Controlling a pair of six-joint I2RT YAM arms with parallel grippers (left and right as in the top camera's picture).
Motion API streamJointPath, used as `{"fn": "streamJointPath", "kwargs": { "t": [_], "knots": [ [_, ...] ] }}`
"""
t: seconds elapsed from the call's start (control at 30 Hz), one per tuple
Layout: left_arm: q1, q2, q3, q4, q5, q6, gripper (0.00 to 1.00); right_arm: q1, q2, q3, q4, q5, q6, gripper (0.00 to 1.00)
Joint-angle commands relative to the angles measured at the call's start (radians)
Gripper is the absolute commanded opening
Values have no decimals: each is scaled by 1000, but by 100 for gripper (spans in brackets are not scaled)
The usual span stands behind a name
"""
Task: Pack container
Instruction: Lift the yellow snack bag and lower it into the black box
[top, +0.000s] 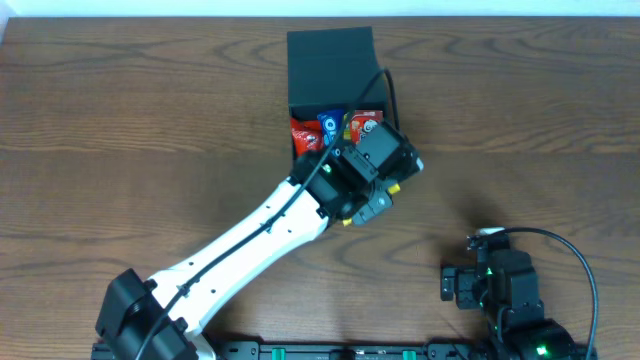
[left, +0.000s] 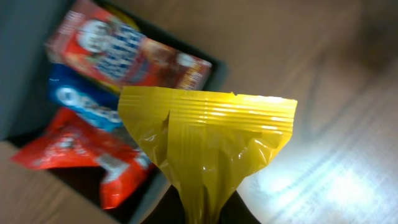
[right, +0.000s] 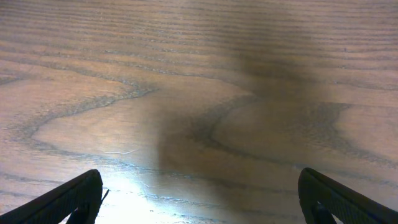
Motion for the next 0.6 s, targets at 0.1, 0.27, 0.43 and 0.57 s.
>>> {"fn": "streamJointPath", "kwargs": {
  "t": [0.1,0.27,0.43,0.57],
  "knots": [
    [78,-21,33,19,-133,-66,9,-5,-5,-1,-1,0,14,99],
    [165,-11,33,76,-143,-244,13,-5,-5,-1,-1,0,14,99],
    [219,47,33,122,-119,-525,10,-5,-5,-1,-1,0,14,99],
    [226,98,33,125,-61,-644,14,-5,-5,-1,-1,0,14,99]
  ]
}}
